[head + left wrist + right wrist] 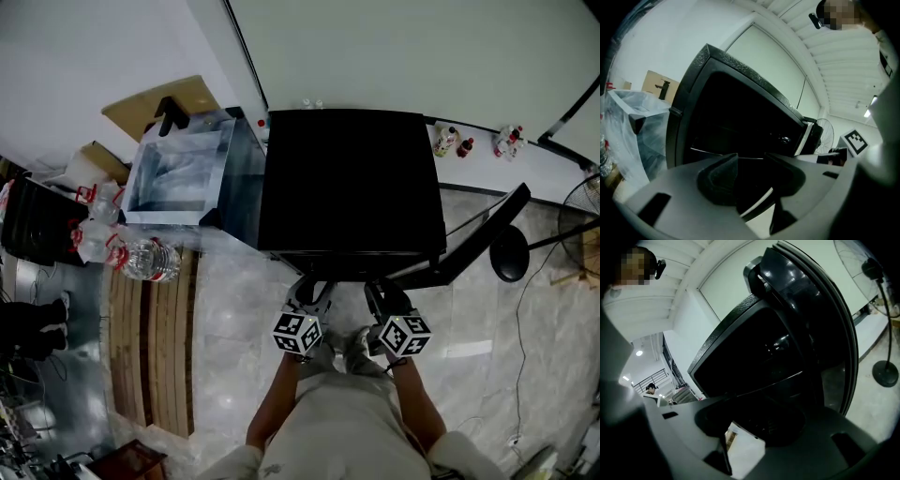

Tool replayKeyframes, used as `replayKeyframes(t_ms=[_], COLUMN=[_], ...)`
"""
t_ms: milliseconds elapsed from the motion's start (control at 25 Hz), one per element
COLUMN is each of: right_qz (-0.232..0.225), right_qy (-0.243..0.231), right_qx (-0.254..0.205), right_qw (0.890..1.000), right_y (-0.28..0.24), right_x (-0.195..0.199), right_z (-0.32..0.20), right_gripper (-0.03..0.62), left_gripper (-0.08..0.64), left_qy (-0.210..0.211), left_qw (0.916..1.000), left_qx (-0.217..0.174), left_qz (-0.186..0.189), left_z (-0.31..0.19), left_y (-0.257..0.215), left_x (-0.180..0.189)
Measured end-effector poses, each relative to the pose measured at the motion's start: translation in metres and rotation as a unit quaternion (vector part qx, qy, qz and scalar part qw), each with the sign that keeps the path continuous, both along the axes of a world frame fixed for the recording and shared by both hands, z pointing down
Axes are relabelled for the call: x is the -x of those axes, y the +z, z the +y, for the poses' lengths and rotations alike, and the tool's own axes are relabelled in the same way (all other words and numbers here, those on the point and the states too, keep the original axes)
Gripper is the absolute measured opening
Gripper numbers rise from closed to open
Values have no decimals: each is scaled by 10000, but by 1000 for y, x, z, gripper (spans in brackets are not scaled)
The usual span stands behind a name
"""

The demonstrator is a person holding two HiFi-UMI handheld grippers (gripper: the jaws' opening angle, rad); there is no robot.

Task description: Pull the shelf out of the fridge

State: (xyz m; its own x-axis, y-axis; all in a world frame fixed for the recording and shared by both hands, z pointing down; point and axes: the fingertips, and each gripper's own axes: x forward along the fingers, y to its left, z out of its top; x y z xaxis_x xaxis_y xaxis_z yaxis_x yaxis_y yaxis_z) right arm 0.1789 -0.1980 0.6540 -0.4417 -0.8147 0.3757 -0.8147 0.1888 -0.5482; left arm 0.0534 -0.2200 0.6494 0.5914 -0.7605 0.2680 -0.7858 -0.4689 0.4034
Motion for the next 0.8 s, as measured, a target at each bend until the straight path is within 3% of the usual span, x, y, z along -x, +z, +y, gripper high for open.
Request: replayKeyframes(t_ms=[360, 800], right_qz=[-402, -1006], right_qy=[265, 608], right_qx=[84, 154], right_qw=[9988, 9929], right_y=[12, 21], right_x=[1, 0], right_z=[-17, -40], right_gripper=[184, 237], left_gripper=[201, 262], left_qy=[-48, -312], left_qw=[9991, 9941], left_qx=[262, 573], left_qz=[338, 866], left_z=[-10, -24], left_y=[16, 26], left_x=[-5, -5])
